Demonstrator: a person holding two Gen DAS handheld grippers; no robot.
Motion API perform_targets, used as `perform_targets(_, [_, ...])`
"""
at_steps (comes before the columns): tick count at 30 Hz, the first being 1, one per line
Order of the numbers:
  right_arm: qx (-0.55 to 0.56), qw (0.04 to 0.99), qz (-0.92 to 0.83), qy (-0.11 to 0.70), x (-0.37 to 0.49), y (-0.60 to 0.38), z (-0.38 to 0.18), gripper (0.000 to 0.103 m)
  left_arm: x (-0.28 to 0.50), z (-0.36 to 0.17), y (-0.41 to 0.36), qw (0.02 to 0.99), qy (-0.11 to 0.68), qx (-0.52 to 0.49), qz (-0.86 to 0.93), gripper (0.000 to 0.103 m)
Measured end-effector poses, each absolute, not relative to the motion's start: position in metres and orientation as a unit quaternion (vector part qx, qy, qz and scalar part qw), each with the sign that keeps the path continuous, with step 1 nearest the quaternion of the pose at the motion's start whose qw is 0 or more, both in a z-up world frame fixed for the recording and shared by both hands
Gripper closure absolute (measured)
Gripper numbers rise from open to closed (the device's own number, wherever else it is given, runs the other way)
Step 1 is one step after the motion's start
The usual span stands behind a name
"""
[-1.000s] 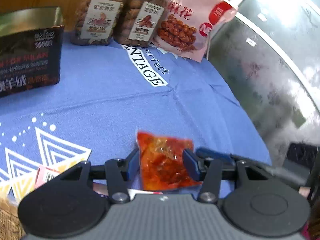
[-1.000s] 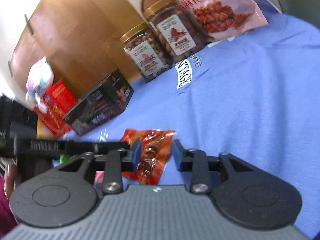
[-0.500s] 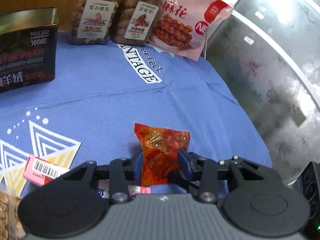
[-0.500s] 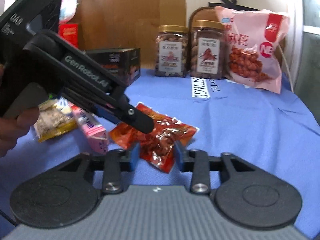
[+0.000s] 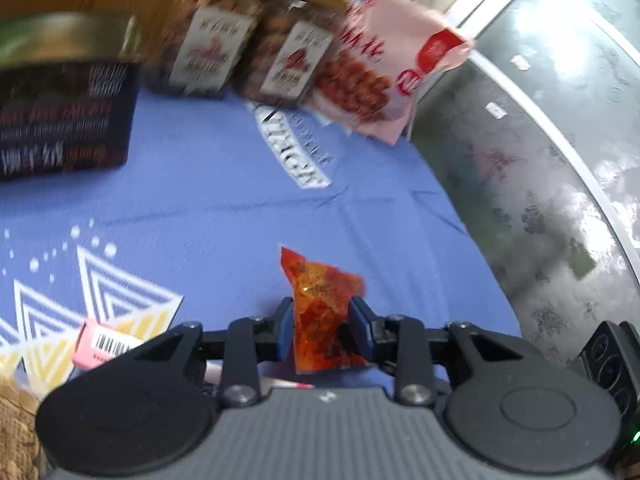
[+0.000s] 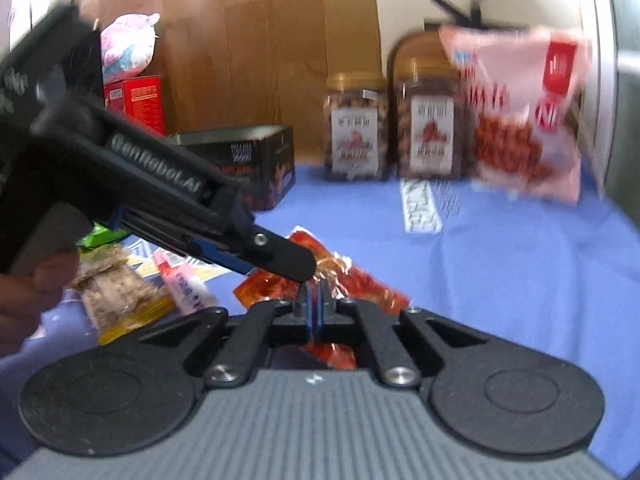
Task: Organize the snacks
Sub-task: 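Grasp the red jerky bag with the left tool and lift it, then carry the red jerky bag into the tin box and release it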
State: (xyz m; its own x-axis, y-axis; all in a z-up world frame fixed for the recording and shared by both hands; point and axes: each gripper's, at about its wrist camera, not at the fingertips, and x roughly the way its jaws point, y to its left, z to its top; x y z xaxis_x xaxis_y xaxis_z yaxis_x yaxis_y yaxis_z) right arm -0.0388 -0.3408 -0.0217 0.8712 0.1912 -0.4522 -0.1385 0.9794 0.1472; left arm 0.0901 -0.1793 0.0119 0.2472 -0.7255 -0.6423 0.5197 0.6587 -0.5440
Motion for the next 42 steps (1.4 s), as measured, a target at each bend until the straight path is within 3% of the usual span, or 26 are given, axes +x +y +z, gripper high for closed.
perform_targets(2, [0.053,0.964,0.078,0.248,-0.044,-0.346,-0.025,0.072,0.094,0.006,-0.178,0.779,0.471,-0.12,-0.396,0.075])
perform_targets(3, [0.042,0.965,0.067,0.251,-0.048,-0.347,-0.026,0.047,0.096,0.005,-0.178,0.775,0.473,-0.125,-0.399,0.075])
perform_targets(4, [0.028,0.967,0.052,0.247,-0.052,-0.348,-0.028,0.036,0.098,0.005,-0.177,0.769,0.477,-0.135,-0.405,0.074])
perform_targets(10, [0.009,0.963,0.044,0.265,-0.054,-0.351,-0.037,0.036,0.099,0.005,-0.186,0.734,0.486,-0.174,-0.441,0.074])
perform_targets(14, [0.011,0.964,0.04,0.263,-0.05,-0.351,-0.038,0.037,0.085,0.007,-0.204,0.731,0.483,-0.141,-0.461,0.073])
perform_targets(16, [0.023,0.965,0.036,0.258,-0.052,-0.353,-0.039,0.045,0.085,0.002,-0.208,0.739,0.488,-0.127,-0.446,0.073])
perform_targets(17, [0.029,0.966,0.037,0.255,-0.051,-0.357,-0.039,0.047,0.087,-0.002,-0.208,0.736,0.496,-0.131,-0.443,0.079])
perform_targets(18, [0.033,0.966,0.033,0.253,-0.051,-0.358,-0.039,0.059,0.089,-0.007,-0.208,0.73,0.503,-0.138,-0.442,0.084])
perform_targets(23, [0.03,0.972,0.02,0.233,-0.056,-0.352,-0.036,0.08,0.091,0.0,-0.198,0.726,0.492,-0.163,-0.452,0.087])
perform_targets(35, [-0.063,0.987,0.098,0.108,0.012,-0.28,0.027,0.081,0.118,0.076,-0.091,0.811,0.37,-0.211,-0.401,0.086])
perform_targets(42, [-0.067,0.976,0.151,0.143,0.102,-0.232,0.041,0.078,0.179,0.078,-0.027,0.848,0.355,-0.235,-0.317,0.085])
